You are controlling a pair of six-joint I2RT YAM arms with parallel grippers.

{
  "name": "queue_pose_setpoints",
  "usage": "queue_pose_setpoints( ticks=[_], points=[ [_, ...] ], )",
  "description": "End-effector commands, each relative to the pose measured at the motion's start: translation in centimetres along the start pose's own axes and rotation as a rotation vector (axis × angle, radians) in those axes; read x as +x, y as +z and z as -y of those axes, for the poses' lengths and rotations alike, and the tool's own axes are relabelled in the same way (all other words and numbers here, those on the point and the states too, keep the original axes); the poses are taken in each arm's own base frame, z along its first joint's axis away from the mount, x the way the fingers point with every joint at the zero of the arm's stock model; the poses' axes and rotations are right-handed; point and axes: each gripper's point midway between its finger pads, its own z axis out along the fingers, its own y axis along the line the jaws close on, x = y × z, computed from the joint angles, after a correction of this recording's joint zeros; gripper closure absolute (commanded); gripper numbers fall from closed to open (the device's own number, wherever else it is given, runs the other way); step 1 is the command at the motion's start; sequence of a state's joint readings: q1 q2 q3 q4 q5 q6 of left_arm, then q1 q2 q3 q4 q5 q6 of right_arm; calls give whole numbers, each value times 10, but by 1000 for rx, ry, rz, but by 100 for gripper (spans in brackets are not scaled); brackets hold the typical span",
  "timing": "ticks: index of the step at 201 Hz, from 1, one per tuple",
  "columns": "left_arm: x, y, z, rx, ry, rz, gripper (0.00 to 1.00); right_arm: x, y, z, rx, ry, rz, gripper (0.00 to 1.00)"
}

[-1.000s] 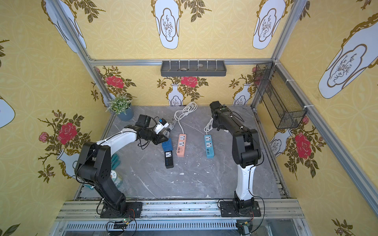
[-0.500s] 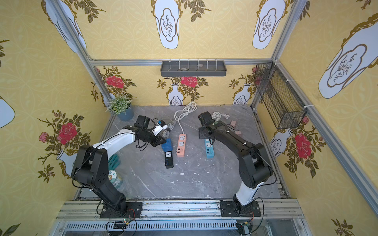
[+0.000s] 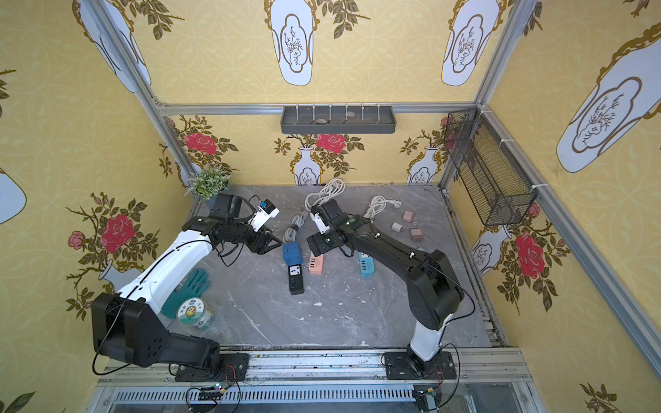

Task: Pull the plug off the socket
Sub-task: Remove the plug from the socket.

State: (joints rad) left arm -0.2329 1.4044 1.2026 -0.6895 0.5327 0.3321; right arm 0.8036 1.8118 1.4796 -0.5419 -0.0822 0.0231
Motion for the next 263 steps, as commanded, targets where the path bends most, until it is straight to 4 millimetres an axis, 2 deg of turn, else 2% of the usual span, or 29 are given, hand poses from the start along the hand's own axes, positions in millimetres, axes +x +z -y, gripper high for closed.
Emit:
queue_pose_setpoints(
  ticks=[1,17,29,69,108,199,204,242,263],
  points=[
    [18,-11,-5,16,-91,-1,30,-2,14,-15,-44,-151,-51,3],
    [31,-16,-14,11,-151,7,30,-6,28,-20,-62,-214,-85,0],
    [41,-18,-18,13,-194,8,30,-10,38,-24,-66,-259,-112,2],
    [67,-15,-16,45,-259,-21,29,-16,56,-42,-137,-380,-168,2],
    [64,-20,-19,40,-272,12,30,-15,58,-69,-232,-451,-184,2],
    [67,-21,-20,43,-286,17,30,-6,90,-65,-186,-538,-231,2],
    [67,-21,-20,42,-286,19,30,-15,87,-67,-182,-544,-207,2],
    [67,-20,-20,48,-292,18,31,-16,91,-66,-152,-558,-202,0],
    [66,-21,-20,49,-291,20,31,-19,88,-71,-150,-563,-186,6]
  ],
)
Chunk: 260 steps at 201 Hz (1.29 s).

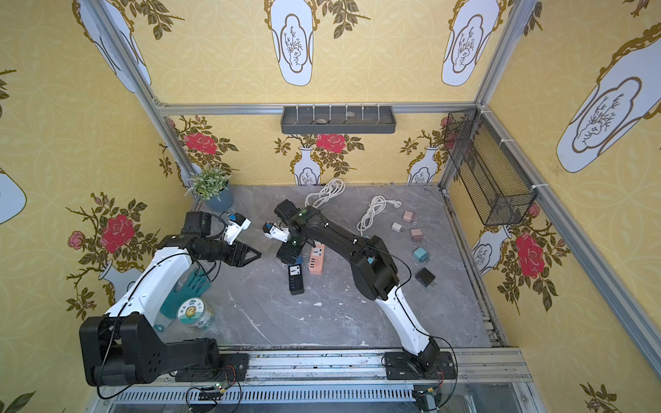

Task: Pull the plug off the socket
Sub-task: Remove the plug from the socket.

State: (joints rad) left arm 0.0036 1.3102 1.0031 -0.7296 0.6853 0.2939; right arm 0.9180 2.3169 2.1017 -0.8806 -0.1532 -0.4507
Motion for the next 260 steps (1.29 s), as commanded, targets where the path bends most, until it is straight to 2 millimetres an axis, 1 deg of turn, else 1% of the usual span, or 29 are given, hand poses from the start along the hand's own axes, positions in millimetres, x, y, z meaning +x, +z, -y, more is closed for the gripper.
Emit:
queue_pose_setpoints(
  ticks=[1,13,17,33,51,67,76,97,125,133,143,154,166,181,207,224,248,260],
  points=[
    [-1,1,2,19,-3,7,31,-6,-2,-1,24,-19,16,6],
    [-1,1,2,20,-2,9,31,-8,-5,-2,22,-20,23,5],
    [-1,0,2,19,-1,10,31,0,1,-4,10,-17,0,4],
    [-1,1,3,21,-3,8,31,4,6,-4,6,-15,-11,4],
    [-1,1,2,20,-2,9,31,7,11,-4,0,-13,-21,8],
    [-2,0,2,19,-2,10,31,5,11,-3,6,-10,-18,12],
    [-1,1,3,20,-1,10,31,4,10,-3,10,-7,-9,15],
    [-2,0,2,17,-1,12,32,0,6,-2,17,0,10,25],
    [-2,0,1,12,-1,11,32,-3,6,1,44,25,22,32],
    [-3,0,0,9,-1,11,32,-5,5,2,55,36,34,34],
    [-2,0,-1,0,-6,11,33,-9,2,3,70,48,56,39],
    [-2,0,-3,-13,-5,13,34,-15,-2,6,95,70,88,43],
    [-3,-1,-6,-26,-6,15,34,-21,-6,10,116,97,117,53],
    [-1,-1,-9,-37,-12,12,35,-25,-9,11,123,141,136,55],
    [2,0,-19,-57,-36,4,42,-31,-10,16,173,231,165,63],
    [6,2,-24,-59,-51,-7,47,-32,-7,20,208,297,172,63],
    [14,9,-24,-24,-70,-43,55,-35,-3,19,253,377,175,64],
    [18,14,-24,-6,-81,-68,57,-37,-1,20,259,440,176,66]
  ],
)
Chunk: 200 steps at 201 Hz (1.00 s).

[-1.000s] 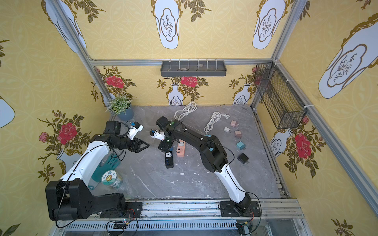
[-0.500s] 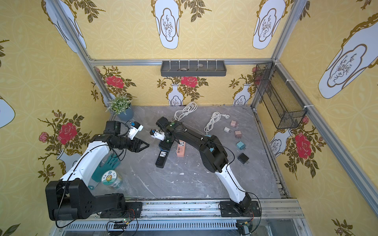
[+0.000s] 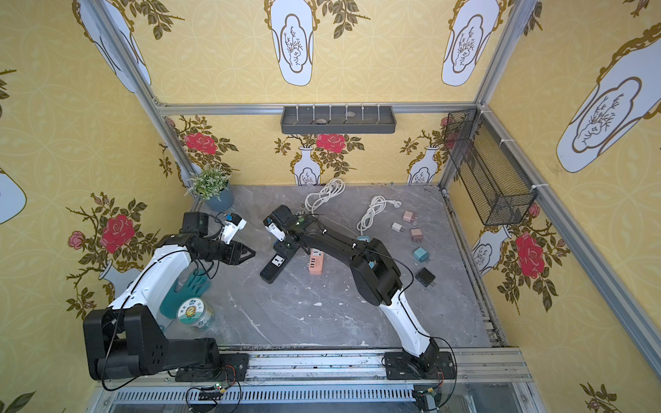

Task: Pull the plug off the socket
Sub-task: Remove the plug from the socket.

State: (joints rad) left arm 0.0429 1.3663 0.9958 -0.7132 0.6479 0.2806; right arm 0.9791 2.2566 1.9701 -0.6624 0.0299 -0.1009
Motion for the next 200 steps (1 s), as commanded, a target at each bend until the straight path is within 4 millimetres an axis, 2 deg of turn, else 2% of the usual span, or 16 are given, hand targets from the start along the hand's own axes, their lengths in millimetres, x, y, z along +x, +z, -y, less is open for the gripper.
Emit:
queue_pose_setpoints(
  ticks=[1,21,44,56,92,96,100,164,200],
  points=[
    [9,8,1,39,-10,-39,57,-20,1,9,72,164,68,66],
    [13,14,-2,62,-31,-75,65,-19,4,5,55,257,55,65],
    [17,22,-7,68,-55,-107,82,-18,7,5,48,327,50,65],
    [21,26,-10,70,-66,-131,87,-17,8,5,42,352,44,65],
    [33,41,-21,74,-108,-195,98,-13,17,1,26,364,12,66],
    [33,42,-21,77,-109,-198,98,-10,19,2,30,368,3,66],
    [34,43,-21,79,-110,-202,99,-19,15,3,28,370,24,66],
    [42,58,-36,34,-122,-256,100,-18,20,1,-24,403,14,67],
    [39,62,-48,-11,-125,-242,100,-20,20,-4,-51,395,14,67]
  ],
)
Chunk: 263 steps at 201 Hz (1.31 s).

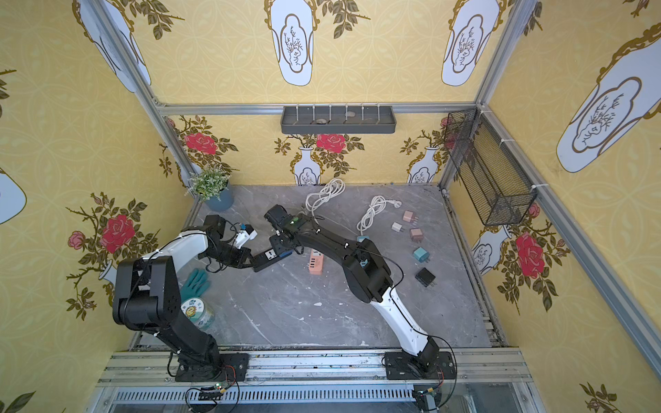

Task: Pull the plug off the socket
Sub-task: Remove the plug from the socket.

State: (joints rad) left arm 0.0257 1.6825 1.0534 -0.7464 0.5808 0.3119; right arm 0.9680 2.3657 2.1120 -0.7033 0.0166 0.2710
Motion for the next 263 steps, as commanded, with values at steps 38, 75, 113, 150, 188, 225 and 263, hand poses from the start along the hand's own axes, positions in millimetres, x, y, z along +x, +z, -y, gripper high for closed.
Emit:
queue_pose_setpoints(
  ticks=[38,75,113,150,188,225,263],
  points=[
    [-4,5,-18,-79,-14,12,100,-2,4,-11,-50,-1,-6,67],
    [3,10,-26,-106,-31,-17,100,0,9,-9,-39,-7,-11,67],
    [13,17,-31,-112,-46,-62,100,-7,1,-14,-64,12,9,68],
    [22,23,-37,-127,-61,-100,100,-11,-5,-18,-133,78,4,70],
    [29,29,-41,-133,-76,-128,100,-13,-8,-13,-175,137,-3,71],
    [30,31,-42,-134,-77,-129,100,-11,-8,-17,-145,92,6,71],
    [30,31,-42,-130,-79,-126,100,-3,3,-20,-3,-38,14,72]
  ],
)
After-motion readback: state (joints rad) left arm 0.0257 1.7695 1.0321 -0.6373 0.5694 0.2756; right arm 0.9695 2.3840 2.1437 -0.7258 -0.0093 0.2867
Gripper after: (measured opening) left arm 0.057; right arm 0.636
